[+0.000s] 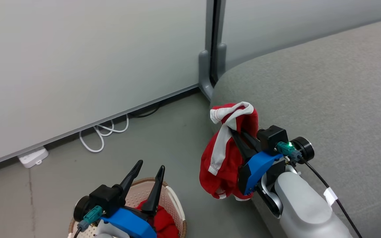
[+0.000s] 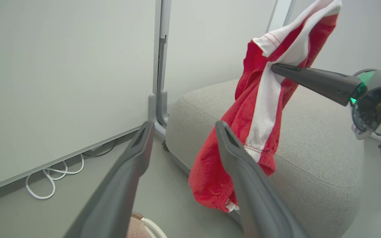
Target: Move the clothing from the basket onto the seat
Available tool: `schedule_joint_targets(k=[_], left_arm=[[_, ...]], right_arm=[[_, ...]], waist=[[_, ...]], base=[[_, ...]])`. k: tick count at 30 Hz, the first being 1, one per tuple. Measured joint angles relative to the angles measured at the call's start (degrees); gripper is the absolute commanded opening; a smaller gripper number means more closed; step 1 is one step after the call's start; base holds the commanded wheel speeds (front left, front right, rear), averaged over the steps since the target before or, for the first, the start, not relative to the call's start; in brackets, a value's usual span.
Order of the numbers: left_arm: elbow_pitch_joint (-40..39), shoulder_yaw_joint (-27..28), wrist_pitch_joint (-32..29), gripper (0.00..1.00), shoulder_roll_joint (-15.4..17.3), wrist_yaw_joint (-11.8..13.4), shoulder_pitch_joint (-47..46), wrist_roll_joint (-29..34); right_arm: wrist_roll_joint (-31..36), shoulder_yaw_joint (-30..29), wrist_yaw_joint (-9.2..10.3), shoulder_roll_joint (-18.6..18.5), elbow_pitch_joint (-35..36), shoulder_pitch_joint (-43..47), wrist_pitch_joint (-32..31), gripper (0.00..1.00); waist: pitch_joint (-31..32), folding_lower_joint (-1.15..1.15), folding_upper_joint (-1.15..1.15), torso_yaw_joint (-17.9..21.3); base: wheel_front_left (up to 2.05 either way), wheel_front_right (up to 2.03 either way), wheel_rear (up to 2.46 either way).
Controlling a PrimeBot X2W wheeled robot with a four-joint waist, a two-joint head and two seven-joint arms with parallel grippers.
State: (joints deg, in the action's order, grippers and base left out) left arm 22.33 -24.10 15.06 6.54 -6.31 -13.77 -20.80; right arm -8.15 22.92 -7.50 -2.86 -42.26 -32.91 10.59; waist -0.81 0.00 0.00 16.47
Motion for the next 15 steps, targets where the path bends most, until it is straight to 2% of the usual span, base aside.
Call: schedule_joint_targets(k=[9, 15], left_arm=[[0.1, 0.9, 0.0, 1.0, -0.5, -0.4, 0.2, 1.3], [0.2, 1.1, 0.0, 1.0, -0.7, -0.8, 0.2, 1.8]], right_arm=[[0.0, -0.3, 0.0, 0.0, 0.2, -0.1, 0.0, 0.0], [-0.1, -0.4, 0.0, 0.0, 0.3, 0.0, 0.1, 0.0]], waist=[[-0.7, 0.0, 0.0, 7.9], [-1.4, 0.0, 0.0, 11.4]], base=[[0.0, 0.0, 0.0], [0.0, 0.0, 0.0]])
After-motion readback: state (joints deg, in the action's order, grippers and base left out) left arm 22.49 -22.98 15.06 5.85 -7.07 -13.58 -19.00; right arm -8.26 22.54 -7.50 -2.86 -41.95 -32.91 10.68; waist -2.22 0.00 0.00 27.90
